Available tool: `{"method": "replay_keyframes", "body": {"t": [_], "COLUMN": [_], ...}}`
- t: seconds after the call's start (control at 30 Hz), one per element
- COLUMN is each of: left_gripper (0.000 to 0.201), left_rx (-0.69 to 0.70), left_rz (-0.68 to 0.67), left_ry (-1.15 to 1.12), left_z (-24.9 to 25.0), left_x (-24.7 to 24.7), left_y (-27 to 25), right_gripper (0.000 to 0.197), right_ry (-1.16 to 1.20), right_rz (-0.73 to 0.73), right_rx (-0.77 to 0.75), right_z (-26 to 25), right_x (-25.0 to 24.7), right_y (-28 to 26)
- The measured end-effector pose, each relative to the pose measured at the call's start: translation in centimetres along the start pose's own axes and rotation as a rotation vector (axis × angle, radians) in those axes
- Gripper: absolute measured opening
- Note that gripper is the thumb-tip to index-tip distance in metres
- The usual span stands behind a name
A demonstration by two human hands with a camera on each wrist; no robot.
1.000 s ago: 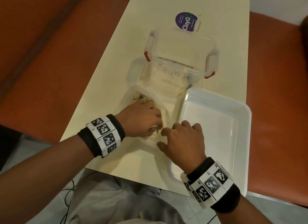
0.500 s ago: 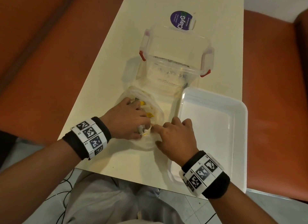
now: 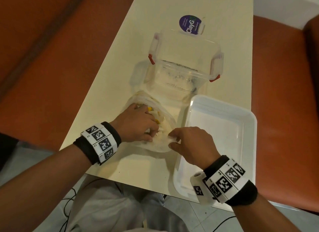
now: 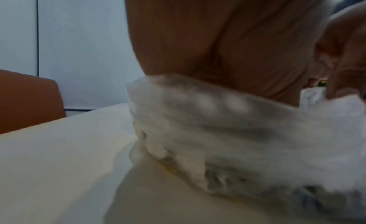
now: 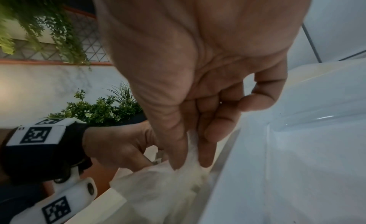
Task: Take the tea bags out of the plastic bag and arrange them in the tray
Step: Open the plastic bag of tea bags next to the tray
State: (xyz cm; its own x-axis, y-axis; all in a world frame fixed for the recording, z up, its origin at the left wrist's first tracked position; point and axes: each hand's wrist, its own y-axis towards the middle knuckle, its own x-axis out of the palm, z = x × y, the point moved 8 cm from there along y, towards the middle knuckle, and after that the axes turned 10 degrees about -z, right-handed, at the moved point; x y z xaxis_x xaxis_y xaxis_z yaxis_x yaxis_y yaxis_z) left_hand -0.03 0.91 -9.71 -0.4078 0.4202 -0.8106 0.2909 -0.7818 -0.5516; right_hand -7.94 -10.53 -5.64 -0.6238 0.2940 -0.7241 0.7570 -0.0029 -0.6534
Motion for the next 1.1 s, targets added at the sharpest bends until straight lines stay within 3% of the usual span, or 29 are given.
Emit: {"method": "replay_keyframes", "body": {"t": [0.07, 0.2, 0.37, 0.5, 0.6, 0.7, 0.83, 0.97, 1.1], "left_gripper": [0.018, 0.027, 0.042, 0.035, 0.023, 0.027, 0.023, 0.02, 0.019], "left_rx": [0.026, 0.037, 0.078, 0.124, 0.163, 0.181, 0.16, 0.097, 0.043], "left_rz": [-0.012, 0.029, 0.007, 0.045, 0.161, 0.232, 0.283, 0.336, 0.37], "left_ry": [-0.042, -0.085, 0.145, 0.241, 0.241, 0.208, 0.011, -0.375, -0.614], "left_z": [-0.1, 0.3, 2.0, 3.2, 3.6, 3.5, 1.6, -1.2, -2.6], "left_x": [0.2, -0.1, 0.3, 0.2, 0.0, -0.2, -1.2, -2.8, -3.4], "left_y": [-0.2, -0.7, -0.4, -0.5, -0.4, -0.6, -1.2, -2.6, -3.8], "right_gripper": [0.027, 0.024, 0.023, 0.023, 0.023, 0.024, 0.027, 0.029, 0.032], "right_ry": [0.021, 0.021, 0.026, 0.074, 0.087, 0.096, 0.102, 0.11, 0.051], "right_rz": [-0.028, -0.05, -0.084, -0.108, -0.101, -0.095, -0.06, -0.035, -0.024], "right_rx": [0.009, 0.006, 0.014, 0.01, -0.023, -0.055, -0.084, -0.137, -0.188], "right_z": [0.2, 0.2, 0.3, 0.6, 0.4, 0.3, 0.0, -0.7, -1.5], "right_x": [0.3, 0.3, 0.5, 1.1, 1.1, 0.9, 0.5, -0.1, -0.5], "right_y": [-0.2, -0.6, -0.2, 0.4, 0.6, 0.6, 0.8, 1.3, 1.8]}}
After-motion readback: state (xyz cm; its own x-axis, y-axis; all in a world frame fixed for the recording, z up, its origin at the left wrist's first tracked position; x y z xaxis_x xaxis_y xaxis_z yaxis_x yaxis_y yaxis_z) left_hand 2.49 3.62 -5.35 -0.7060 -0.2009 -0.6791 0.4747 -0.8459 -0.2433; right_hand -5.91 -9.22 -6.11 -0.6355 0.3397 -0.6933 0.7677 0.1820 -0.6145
